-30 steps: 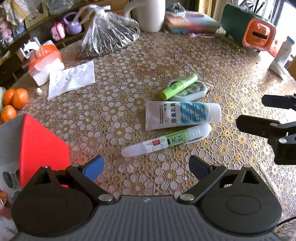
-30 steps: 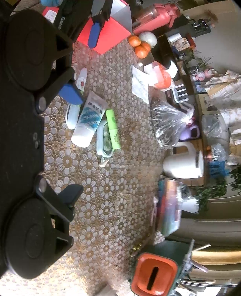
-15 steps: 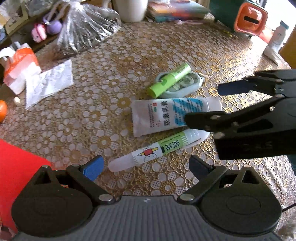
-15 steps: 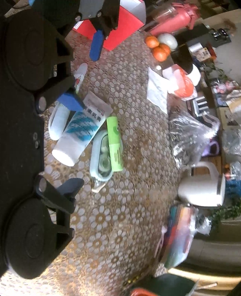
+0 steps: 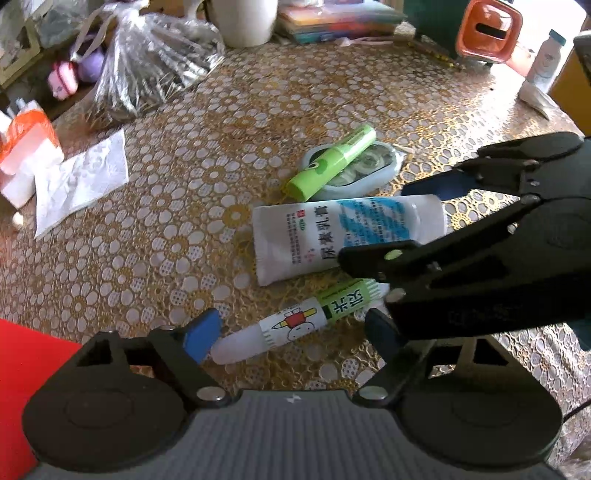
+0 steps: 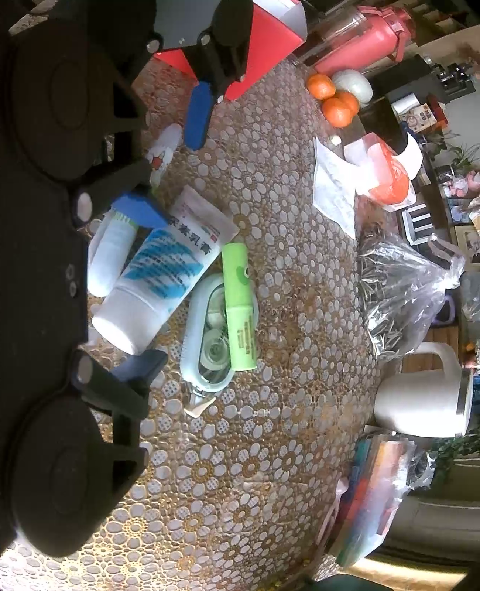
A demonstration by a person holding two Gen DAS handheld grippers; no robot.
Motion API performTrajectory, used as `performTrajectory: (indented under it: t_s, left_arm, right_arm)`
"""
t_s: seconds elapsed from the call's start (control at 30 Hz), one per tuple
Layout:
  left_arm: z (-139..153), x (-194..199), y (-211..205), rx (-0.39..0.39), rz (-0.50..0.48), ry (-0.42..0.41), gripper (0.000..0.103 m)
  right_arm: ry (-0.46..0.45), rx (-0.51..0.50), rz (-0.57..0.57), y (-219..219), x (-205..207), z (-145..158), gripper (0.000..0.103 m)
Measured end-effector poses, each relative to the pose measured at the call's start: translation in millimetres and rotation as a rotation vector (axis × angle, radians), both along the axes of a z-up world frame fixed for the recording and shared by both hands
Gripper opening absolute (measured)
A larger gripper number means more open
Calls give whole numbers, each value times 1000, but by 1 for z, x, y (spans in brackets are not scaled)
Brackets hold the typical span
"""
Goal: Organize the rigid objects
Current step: 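Grasp the white glue stick with the left tool while the right tool grasps the ointment tube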
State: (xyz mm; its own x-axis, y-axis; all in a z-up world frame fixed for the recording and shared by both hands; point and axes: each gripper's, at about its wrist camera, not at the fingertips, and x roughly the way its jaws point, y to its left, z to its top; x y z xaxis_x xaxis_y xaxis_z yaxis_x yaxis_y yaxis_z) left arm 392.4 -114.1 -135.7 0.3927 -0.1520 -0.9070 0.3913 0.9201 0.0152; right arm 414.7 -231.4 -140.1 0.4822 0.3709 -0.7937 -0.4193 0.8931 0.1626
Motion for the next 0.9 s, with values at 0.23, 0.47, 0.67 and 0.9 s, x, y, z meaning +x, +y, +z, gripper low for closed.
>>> performTrajectory:
  t_s: [0.23, 0.47, 0.67, 0.9]
  left_arm:
    - [5, -10, -7, -21, -65, -28, 54]
    - [6, -27, -11, -11, -99, -36, 42]
    - [8, -50, -15, -30, -112, -19, 32]
    - [16, -82, -14, -85, -101, -11, 22]
  right_arm:
    - [-36, -24, -8, 7, -3, -2, 70]
    - [-50, -21, -17, 4, -11, 0, 59]
    - [-58, 6, -33, -5, -27, 3, 48]
    - [-83, 48, -64, -15, -58, 10, 40]
